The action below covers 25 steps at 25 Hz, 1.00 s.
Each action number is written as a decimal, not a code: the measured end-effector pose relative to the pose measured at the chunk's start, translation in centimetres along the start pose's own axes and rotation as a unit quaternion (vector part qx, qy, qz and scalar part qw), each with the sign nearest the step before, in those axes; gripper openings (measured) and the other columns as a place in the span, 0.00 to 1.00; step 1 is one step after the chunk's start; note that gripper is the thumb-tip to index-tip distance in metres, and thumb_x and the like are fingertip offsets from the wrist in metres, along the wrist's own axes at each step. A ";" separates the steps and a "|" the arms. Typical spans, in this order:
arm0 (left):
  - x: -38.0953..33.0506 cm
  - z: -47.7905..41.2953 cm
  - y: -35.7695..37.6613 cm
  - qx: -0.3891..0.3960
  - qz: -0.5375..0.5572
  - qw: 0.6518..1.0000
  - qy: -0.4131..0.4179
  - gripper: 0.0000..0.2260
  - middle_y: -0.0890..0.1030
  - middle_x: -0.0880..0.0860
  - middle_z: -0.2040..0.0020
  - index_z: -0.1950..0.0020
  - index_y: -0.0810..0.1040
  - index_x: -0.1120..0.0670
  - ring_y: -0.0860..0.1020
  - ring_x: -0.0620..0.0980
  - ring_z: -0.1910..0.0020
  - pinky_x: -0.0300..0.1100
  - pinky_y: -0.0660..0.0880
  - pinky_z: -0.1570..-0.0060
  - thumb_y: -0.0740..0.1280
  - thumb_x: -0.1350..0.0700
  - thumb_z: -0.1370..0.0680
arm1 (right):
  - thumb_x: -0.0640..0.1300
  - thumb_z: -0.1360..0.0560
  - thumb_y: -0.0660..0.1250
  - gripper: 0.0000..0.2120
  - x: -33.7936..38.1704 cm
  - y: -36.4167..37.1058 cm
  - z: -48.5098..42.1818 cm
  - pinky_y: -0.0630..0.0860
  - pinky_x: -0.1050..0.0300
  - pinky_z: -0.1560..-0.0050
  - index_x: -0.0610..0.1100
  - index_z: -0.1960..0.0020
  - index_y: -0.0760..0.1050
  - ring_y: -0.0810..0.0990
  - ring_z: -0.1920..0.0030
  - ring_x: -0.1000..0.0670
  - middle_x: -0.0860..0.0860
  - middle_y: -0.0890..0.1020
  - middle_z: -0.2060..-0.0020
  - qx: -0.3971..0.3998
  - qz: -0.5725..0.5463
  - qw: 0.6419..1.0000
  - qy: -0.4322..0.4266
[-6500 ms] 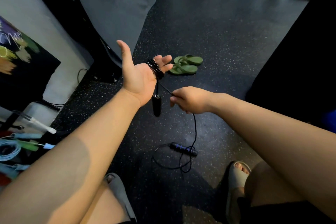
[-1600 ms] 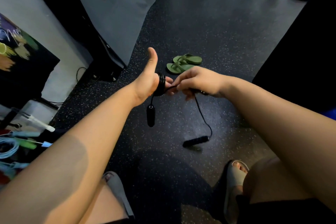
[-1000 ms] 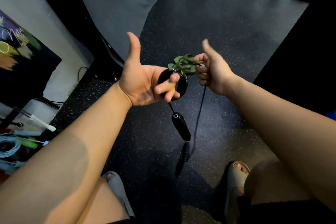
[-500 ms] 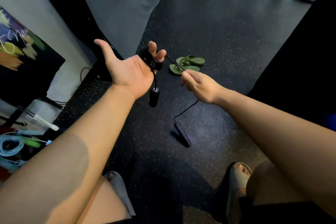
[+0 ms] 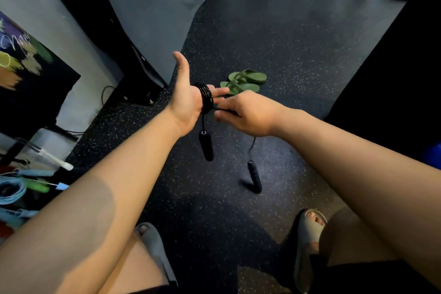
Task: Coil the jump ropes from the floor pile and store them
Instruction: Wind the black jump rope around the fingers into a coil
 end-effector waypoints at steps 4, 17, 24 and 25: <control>0.7 1.6 3.1 0.073 -0.082 0.993 -0.039 0.55 0.85 0.56 0.64 0.66 0.86 0.55 0.83 0.45 0.62 0.58 0.60 0.25 0.24 0.26 0.30 | 0.47 0.20 0.65 0.12 0.1 -1.7 0.3 0.63 0.70 0.69 0.42 0.58 0.80 0.69 0.73 0.54 0.58 0.72 0.71 -0.030 0.004 0.999 -0.013; -1.2 0.2 -0.8 -0.006 0.287 0.958 0.008 0.58 0.81 0.56 0.55 0.30 0.72 0.63 0.82 0.60 0.52 0.48 0.73 0.34 0.46 0.15 0.37 | 0.51 0.21 0.63 0.09 -5.8 3.0 2.3 0.77 0.50 0.54 0.50 0.50 0.80 0.78 0.57 0.49 0.53 0.82 0.58 0.141 0.043 0.979 0.142; -2.5 1.7 2.1 0.082 0.314 0.946 0.017 0.61 0.78 0.53 0.62 0.35 0.75 0.68 0.81 0.57 0.57 0.46 0.69 0.35 0.46 0.14 0.38 | 0.51 0.22 0.62 0.09 -8.1 3.8 2.3 0.79 0.47 0.53 0.50 0.53 0.79 0.80 0.56 0.45 0.50 0.83 0.59 0.101 0.041 0.970 0.215; -2.8 1.6 1.8 0.077 0.337 0.938 0.034 0.60 0.80 0.54 0.58 0.37 0.76 0.67 0.82 0.59 0.52 0.47 0.71 0.34 0.46 0.15 0.38 | 0.51 0.22 0.62 0.09 -7.7 3.8 2.1 0.79 0.47 0.53 0.50 0.53 0.79 0.80 0.56 0.45 0.50 0.83 0.59 0.097 0.042 0.973 0.206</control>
Point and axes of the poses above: each hand's wrist, its own z-axis away from the middle knuckle, its own y-axis out of the palm, x = y × z, the point moved 9 cm from there along -z, towards the middle knuckle
